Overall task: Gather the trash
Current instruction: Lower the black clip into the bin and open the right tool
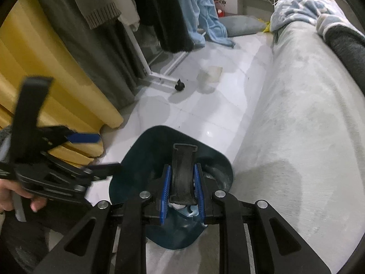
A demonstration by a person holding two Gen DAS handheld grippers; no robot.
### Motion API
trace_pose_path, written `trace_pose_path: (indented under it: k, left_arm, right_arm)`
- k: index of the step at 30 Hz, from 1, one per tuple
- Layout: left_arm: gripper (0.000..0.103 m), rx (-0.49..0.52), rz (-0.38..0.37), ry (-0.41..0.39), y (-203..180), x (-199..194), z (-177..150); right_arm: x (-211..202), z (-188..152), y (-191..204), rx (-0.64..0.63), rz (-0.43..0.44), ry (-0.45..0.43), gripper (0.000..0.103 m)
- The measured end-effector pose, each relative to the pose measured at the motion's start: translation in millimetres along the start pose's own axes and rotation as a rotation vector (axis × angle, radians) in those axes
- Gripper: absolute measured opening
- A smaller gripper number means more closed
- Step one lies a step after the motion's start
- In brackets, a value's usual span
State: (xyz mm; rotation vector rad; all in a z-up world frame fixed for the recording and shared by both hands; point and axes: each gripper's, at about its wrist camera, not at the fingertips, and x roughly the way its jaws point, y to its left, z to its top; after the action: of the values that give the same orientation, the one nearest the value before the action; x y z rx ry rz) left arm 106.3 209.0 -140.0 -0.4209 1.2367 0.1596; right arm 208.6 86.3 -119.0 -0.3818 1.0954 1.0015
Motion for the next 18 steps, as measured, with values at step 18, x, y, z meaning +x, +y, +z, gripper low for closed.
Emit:
trace_pose_path:
  k: [18]
  left_arm:
    - [0.096,0.104,0.013,-0.452,-25,-99,4]
  right_arm:
    - [38,-5,11,-0.021,-0.013,0.106,0.022]
